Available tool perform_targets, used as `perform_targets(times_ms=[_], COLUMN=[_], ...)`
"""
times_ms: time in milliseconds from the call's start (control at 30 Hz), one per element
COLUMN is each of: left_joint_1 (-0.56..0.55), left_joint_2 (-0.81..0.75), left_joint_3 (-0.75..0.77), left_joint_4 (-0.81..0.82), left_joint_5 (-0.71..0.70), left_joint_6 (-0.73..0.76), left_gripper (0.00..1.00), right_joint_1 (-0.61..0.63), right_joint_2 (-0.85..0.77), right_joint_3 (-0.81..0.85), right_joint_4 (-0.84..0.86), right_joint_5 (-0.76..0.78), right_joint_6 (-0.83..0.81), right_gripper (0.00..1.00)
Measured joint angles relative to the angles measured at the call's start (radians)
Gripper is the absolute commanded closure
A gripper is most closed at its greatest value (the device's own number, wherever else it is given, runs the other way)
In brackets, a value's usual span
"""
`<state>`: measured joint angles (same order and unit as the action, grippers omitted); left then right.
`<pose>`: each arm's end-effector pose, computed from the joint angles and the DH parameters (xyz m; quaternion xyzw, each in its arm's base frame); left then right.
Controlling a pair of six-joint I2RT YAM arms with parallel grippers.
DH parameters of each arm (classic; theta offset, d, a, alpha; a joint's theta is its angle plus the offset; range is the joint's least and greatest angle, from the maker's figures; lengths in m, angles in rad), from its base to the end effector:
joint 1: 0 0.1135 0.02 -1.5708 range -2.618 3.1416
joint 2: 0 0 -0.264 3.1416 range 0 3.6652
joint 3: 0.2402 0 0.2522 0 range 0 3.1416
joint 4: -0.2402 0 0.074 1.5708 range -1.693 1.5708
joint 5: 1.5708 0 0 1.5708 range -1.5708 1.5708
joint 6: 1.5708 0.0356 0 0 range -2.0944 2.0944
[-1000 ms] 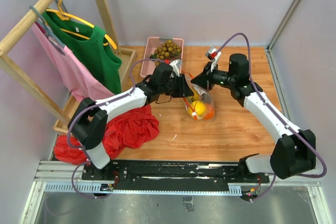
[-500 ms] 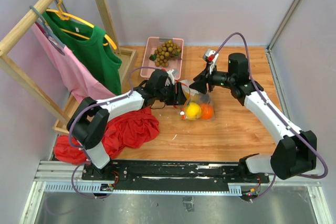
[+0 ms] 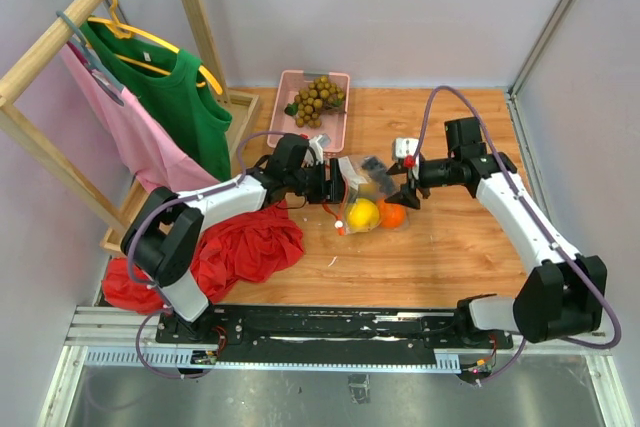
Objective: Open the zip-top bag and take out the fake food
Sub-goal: Pick up the fake fruit from the zipper food storage bag.
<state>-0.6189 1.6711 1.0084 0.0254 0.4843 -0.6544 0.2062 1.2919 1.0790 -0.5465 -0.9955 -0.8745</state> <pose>0.2846 -0.2231 0.2100 0.0925 0.8688 -0.4319 0.2240 0.2554 0.0839 0.3099 -0.5769 0.5954 0.3007 0.4715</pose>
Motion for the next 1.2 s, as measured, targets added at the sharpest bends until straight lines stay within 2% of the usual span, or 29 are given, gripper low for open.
perform_targets(times_ms=[167, 300, 733, 867, 1200], left_joint_1=[0.020, 0.025, 0.027, 0.027, 0.027], left_joint_2=[-0.011, -0.014, -0.021, -0.021, -0.021], left_joint_3=[-0.023, -0.039, -0.146, -0.153, -0.174], left_joint_4=[0.005, 0.012, 0.091, 0.109, 0.126], left_joint_5=[0.036, 0.065, 0.141, 0.151, 0.154], left_joint_6=[-0.004, -0.004, -0.043, -0.053, -0.037], left_gripper=[0.29, 0.27, 0.19, 0.15, 0.13], right_joint_1=[0.003, 0.023, 0.121, 0.134, 0.185], right_joint_2=[0.079, 0.124, 0.182, 0.188, 0.208], right_joint_3=[-0.024, -0.044, -0.088, -0.114, -0.129], right_joint_4=[-0.232, -0.258, -0.084, -0.063, -0.029], right_joint_5=[-0.063, -0.070, -0.005, 0.023, 0.048], right_joint_6=[-0.487, -0.641, -0.642, -0.642, -0.622], right_gripper=[0.28, 0.28, 0.36, 0.39, 0.49])
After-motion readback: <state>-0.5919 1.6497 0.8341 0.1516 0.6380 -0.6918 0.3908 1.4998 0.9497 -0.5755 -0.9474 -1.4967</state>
